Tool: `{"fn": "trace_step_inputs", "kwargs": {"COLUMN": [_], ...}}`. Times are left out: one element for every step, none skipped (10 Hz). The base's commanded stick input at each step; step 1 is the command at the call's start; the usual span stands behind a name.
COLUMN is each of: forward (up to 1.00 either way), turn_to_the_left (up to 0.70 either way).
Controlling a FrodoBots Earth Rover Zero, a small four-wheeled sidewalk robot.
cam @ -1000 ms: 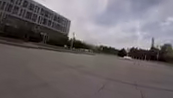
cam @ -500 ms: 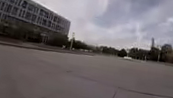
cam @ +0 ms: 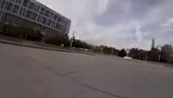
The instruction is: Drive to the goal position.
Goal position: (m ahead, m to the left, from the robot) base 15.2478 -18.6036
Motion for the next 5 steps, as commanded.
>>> {"fn": "trace_step_inputs", "kwargs": {"forward": [1.00,1.00,1.00,1.00,1.00], "turn_to_the_left": [0.00,0.00,0.00,0.00,0.00]}}
